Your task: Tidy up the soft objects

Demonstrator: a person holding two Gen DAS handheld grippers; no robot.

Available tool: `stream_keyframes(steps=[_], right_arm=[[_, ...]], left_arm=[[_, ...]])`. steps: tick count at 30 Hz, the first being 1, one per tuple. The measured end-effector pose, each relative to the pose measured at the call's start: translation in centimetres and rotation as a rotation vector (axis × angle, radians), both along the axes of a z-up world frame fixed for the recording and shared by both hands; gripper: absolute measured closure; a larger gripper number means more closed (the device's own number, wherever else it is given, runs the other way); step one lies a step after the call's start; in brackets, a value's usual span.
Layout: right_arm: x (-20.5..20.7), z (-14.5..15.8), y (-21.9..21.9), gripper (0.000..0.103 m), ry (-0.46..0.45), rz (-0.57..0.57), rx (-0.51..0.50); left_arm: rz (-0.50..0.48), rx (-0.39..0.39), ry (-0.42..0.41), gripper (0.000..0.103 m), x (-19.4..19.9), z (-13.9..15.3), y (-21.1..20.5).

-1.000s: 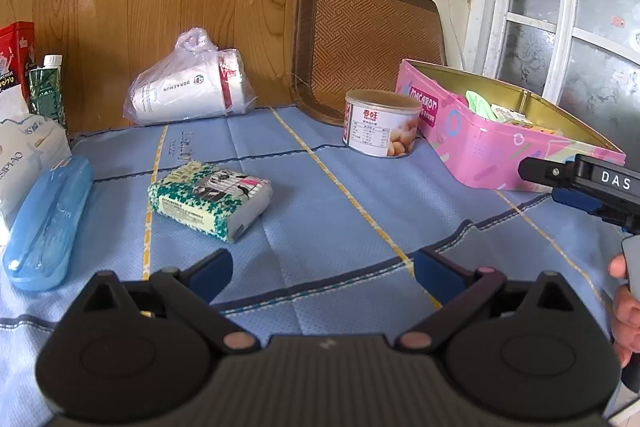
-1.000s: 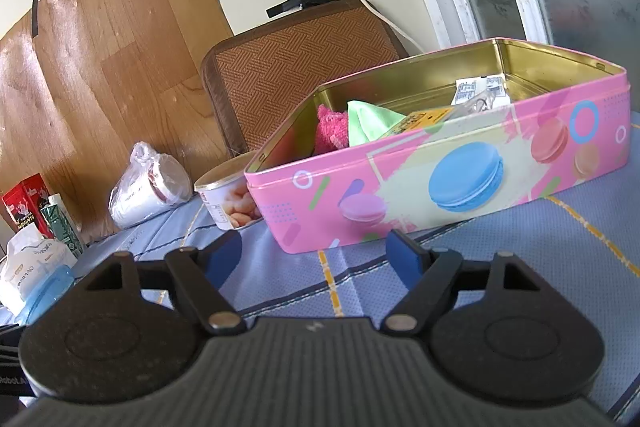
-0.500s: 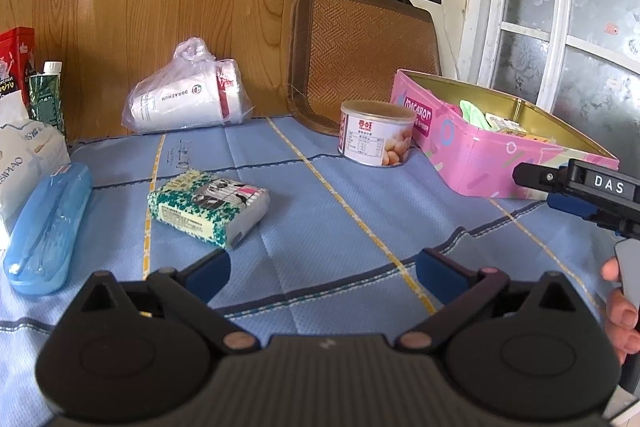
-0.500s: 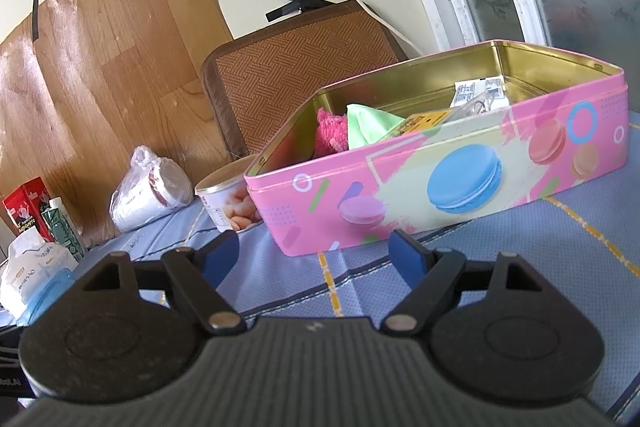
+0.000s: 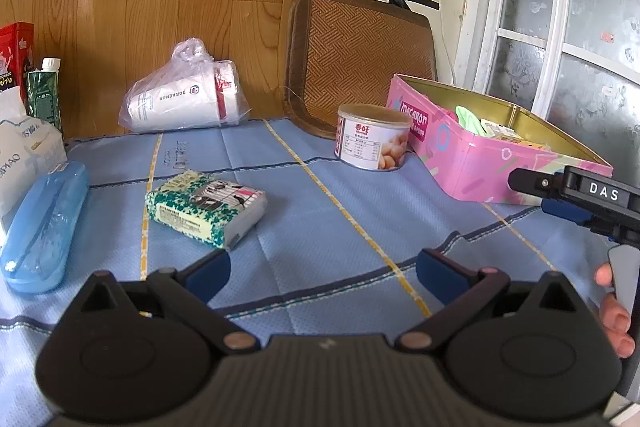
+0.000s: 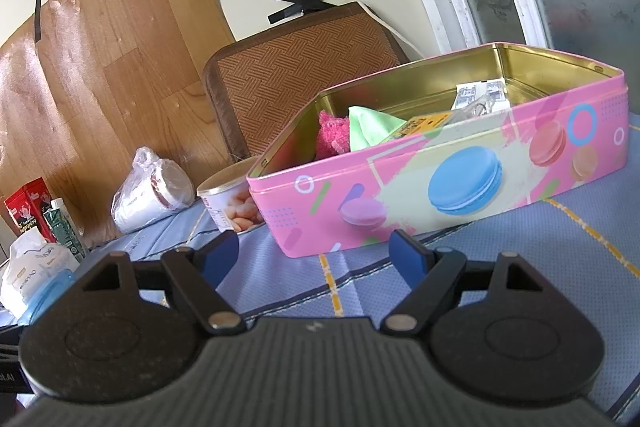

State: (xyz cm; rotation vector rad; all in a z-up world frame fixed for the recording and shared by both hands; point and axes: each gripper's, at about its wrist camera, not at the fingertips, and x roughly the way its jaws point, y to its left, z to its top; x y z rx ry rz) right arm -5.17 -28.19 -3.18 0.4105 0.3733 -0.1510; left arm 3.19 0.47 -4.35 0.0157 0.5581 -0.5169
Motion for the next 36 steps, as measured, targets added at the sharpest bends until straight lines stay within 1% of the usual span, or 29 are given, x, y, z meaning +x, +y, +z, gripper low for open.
stream_keyframes(steps=[36], right_arm=[[0.12, 0.19, 0.00, 0.019, -0.013, 0.014, -0.002]], left_arm=[[-0.002, -0.020, 0.013, 0.001, 0.11, 0.06, 0.20]])
